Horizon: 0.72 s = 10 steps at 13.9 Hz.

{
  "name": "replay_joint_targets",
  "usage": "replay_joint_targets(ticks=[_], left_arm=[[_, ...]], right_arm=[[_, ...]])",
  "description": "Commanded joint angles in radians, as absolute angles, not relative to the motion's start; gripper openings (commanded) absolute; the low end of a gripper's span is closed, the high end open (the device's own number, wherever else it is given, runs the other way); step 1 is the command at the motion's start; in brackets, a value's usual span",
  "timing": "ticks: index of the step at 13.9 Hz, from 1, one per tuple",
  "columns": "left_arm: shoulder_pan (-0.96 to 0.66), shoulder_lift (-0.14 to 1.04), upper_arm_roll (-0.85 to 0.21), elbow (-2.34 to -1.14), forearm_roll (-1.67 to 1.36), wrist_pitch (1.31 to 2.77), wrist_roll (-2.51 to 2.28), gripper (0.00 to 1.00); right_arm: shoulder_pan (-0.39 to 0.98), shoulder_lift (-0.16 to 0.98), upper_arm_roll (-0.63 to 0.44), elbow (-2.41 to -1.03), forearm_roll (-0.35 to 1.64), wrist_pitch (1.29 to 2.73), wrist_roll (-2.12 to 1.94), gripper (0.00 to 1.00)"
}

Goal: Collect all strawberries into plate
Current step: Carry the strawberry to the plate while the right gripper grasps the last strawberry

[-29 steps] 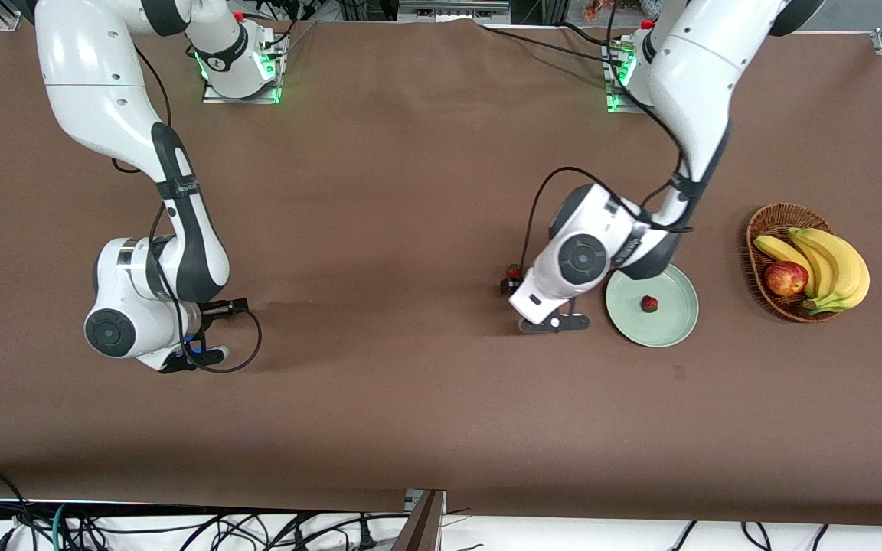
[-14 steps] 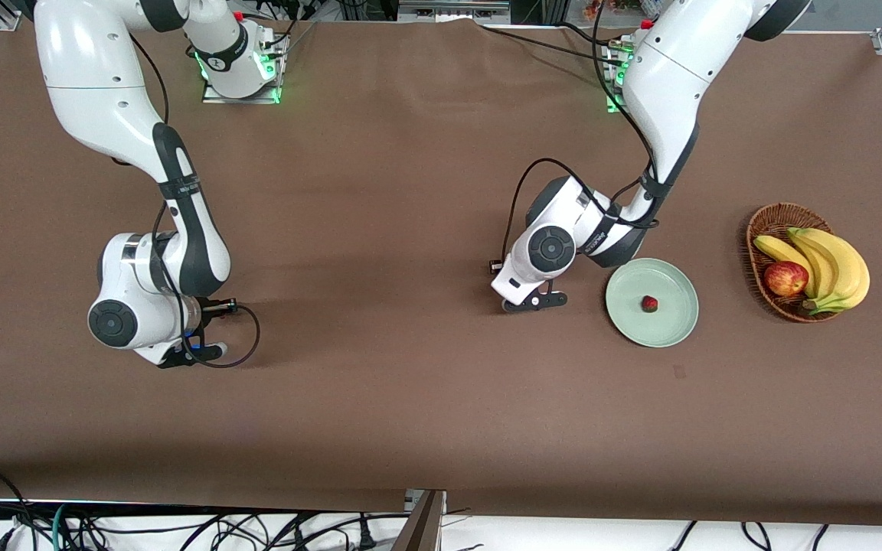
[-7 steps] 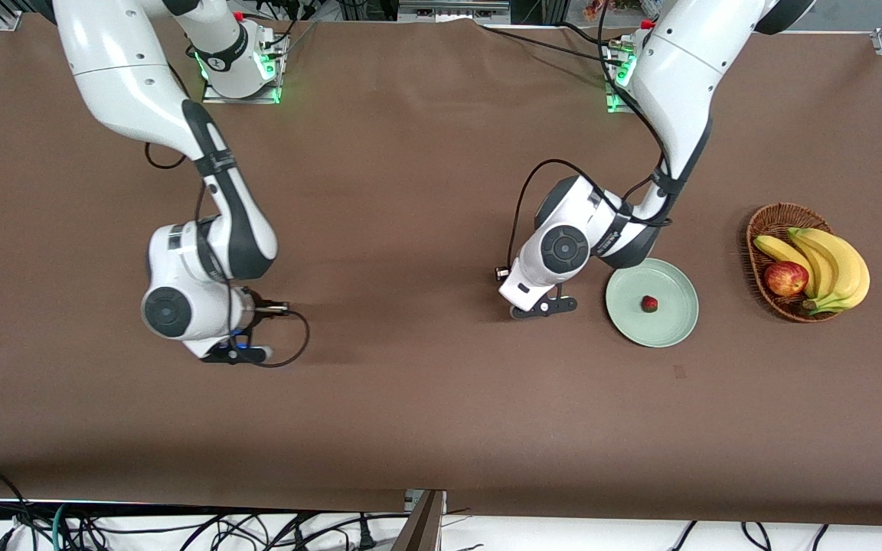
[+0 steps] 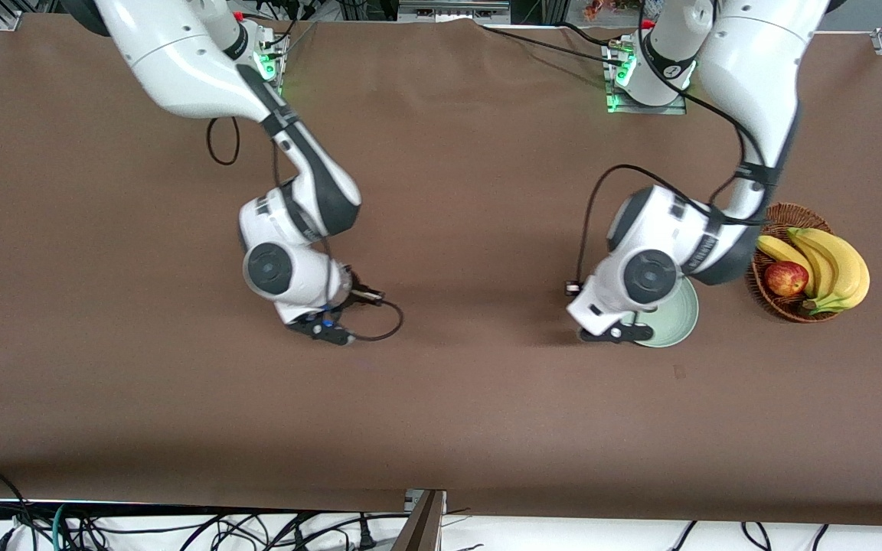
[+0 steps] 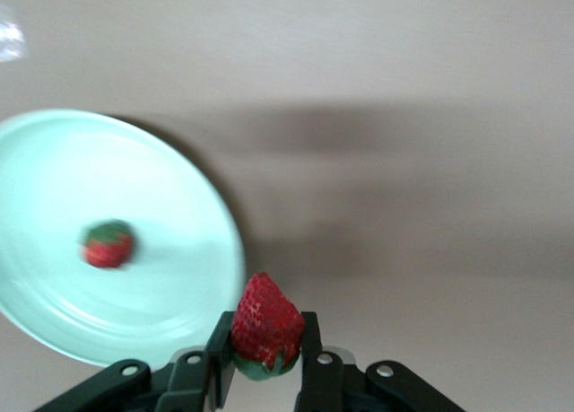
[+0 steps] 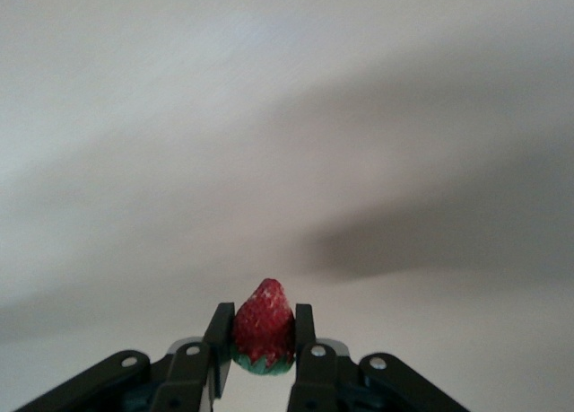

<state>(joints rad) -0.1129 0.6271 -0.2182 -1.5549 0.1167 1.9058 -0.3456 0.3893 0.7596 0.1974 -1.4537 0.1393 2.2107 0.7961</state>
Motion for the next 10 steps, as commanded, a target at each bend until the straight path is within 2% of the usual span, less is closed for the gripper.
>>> replay_joint_targets(ticks=[1, 3, 4, 5, 6, 7, 9, 10], left_arm=[[-0.028, 0.641, -0.227, -1.551, 0.141, 1.902, -0.149, 0.13], [-0.015, 0.670, -0.229, -1.558, 0.211, 1.940, -0.129, 0.17], [-0.011, 0.672, -0.229, -1.562, 0.215, 1.942, -0.129, 0.26], [-0.011, 0.673, -0.229, -1.563, 0.215, 1.941, -0.129, 0.50], [-0.009, 0.673, -0.229, -1.563, 0.215, 1.940, -0.129, 0.89], [-0.002, 0.673, -0.230, -1.563, 0.215, 1.940, -0.127, 1.00], [0.005, 0.673, -0.230, -1.562, 0.212, 1.940, -0.127, 1.00], [0.005, 0.673, -0.230, -1.562, 0.210, 1.940, -0.127, 1.00]], right_arm=[[0.501, 0.817, 0.195, -1.437, 0.146, 2.403, 0.983, 0.00], [0.582, 0.868, 0.195, -1.384, 0.146, 2.517, 1.063, 0.00], [0.622, 0.908, 0.195, -1.327, 0.144, 2.539, 1.089, 0.00], [0.659, 0.957, 0.193, -1.263, 0.144, 2.557, 1.101, 0.00], [0.695, 1.001, 0.192, -1.209, 0.143, 2.577, 1.127, 0.00], [0.718, 1.026, 0.189, -1.194, 0.140, 2.604, 1.156, 0.00], [0.736, 1.055, 0.189, -1.195, 0.140, 2.687, 1.163, 0.00], [0.739, 1.066, 0.189, -1.193, 0.138, 2.697, 1.163, 0.08]])
